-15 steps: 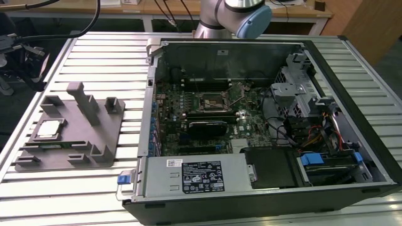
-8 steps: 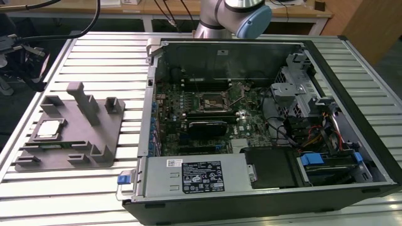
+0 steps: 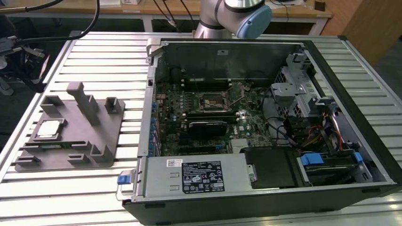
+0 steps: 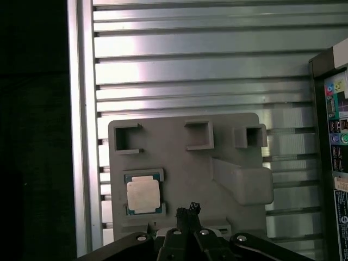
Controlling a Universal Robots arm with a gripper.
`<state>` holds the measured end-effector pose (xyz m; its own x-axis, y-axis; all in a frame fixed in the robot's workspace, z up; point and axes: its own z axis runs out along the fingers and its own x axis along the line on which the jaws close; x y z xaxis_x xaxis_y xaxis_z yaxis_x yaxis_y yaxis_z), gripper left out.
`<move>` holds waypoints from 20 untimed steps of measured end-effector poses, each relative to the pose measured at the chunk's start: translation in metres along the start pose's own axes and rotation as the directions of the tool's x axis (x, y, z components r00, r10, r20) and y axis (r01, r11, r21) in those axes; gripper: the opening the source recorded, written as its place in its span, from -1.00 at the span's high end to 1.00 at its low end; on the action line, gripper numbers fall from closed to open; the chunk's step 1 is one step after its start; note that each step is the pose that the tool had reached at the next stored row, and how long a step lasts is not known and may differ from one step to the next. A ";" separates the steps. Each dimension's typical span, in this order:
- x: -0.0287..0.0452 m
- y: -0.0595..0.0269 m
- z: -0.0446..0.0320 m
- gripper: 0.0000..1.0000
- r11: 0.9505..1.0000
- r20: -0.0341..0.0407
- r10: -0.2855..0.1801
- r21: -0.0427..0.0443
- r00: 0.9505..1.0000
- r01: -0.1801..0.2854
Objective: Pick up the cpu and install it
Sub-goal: 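Pick up the cpu and move it towards the insertion slot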
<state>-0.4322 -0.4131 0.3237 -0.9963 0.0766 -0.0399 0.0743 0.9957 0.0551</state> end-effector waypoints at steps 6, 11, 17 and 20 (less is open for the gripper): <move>0.0019 -0.0003 0.0023 0.79 1.000 0.000 0.000 0.000 1.000 0.000; 0.0038 -0.0005 0.0042 0.79 1.000 0.000 0.000 0.000 1.000 0.000; 0.0061 -0.0009 0.0070 0.79 1.000 0.000 0.000 0.000 1.000 0.000; 0.0071 -0.0011 0.0088 0.79 1.000 0.000 0.000 0.000 1.000 0.000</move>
<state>-0.4390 -0.4132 0.3146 -0.9963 0.0765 -0.0399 0.0742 0.9957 0.0550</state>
